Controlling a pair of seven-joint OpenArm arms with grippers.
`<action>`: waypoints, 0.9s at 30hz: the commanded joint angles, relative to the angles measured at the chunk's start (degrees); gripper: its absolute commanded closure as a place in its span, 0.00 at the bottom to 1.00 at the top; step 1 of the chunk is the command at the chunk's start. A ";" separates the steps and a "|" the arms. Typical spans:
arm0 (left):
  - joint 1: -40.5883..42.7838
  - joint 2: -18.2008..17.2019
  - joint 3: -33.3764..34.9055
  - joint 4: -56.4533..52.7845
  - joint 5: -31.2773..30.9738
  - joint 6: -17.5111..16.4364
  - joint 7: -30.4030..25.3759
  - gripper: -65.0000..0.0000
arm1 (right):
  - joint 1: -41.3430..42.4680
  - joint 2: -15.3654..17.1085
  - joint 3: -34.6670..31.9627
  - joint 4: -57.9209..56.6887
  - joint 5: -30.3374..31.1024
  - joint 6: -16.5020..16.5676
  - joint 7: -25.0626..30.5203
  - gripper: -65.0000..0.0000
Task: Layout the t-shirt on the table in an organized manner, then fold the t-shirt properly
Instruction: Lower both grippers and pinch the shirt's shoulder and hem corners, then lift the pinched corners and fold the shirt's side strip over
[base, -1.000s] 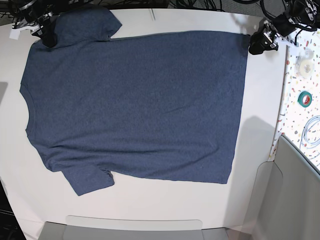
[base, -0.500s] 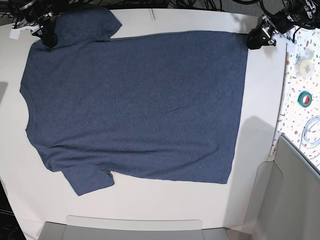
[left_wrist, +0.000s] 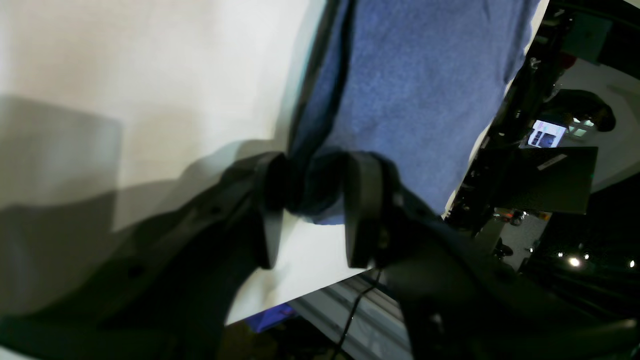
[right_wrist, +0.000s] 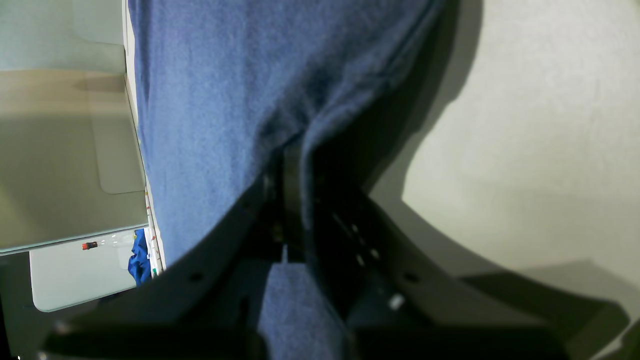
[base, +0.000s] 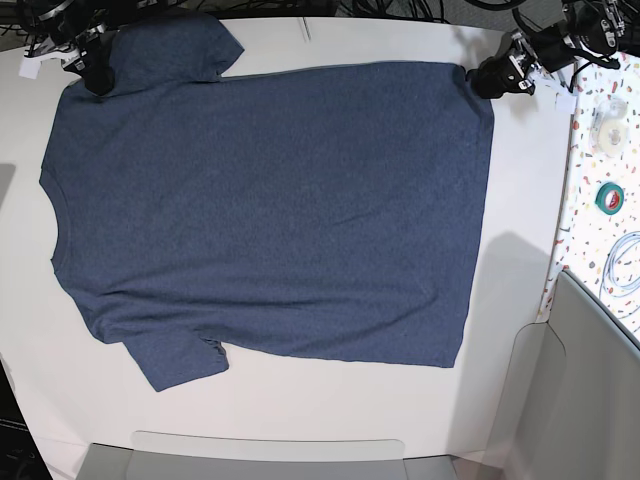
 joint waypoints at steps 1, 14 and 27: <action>1.82 -0.02 0.61 0.43 7.44 1.65 1.89 0.59 | -1.22 -0.21 -0.22 -0.58 -9.19 -1.74 -3.23 1.00; 2.35 -3.89 -4.92 1.40 7.88 1.74 1.76 0.58 | -1.22 0.15 -0.31 -0.66 -9.19 -1.66 -3.23 1.00; 1.99 -2.13 -5.10 1.40 7.80 1.74 1.89 0.58 | -1.22 -0.21 -0.31 -0.58 -9.19 -1.66 -3.23 1.00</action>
